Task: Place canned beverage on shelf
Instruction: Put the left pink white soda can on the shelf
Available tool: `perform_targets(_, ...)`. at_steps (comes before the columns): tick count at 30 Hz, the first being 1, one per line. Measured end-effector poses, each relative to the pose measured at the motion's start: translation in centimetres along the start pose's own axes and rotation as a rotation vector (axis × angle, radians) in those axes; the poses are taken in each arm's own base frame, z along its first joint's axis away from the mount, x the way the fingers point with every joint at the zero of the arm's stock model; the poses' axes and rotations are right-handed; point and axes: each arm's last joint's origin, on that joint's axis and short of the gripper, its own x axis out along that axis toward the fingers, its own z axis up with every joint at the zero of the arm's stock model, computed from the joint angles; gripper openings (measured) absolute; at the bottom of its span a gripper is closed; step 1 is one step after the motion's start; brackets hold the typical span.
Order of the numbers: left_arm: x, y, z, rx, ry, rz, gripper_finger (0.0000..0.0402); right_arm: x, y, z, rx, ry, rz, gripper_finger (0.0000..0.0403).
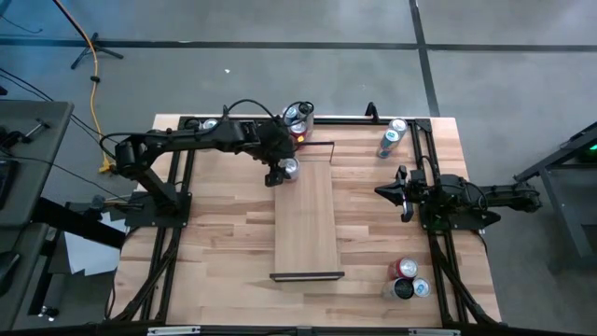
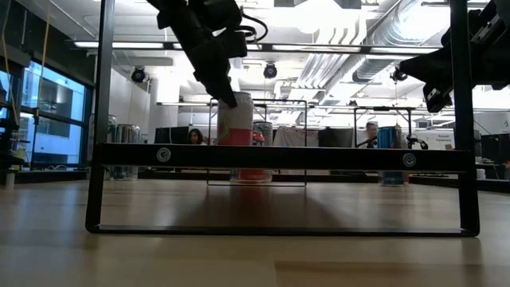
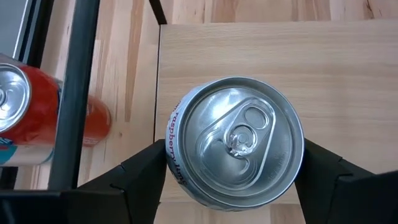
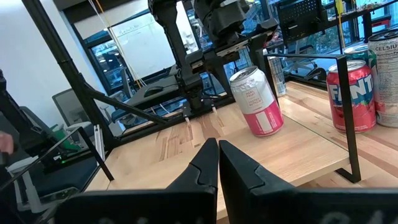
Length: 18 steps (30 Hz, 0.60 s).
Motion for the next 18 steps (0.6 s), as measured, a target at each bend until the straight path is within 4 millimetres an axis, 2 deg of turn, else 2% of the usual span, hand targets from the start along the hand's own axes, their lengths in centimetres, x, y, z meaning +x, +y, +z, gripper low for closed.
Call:
perform_targets(12, 0.0, 0.0, 0.0, 0.013, 0.001, 0.0, 0.0336, 0.0, 0.0, 0.0, 0.0, 0.0, -0.001, 0.0)
perform_targets(18, -1.2, -0.1, 0.1, 0.041, -0.033, 0.01, 0.0371, 0.0, 0.0, 0.0, 0.0, 0.0, 0.0, 0.0)
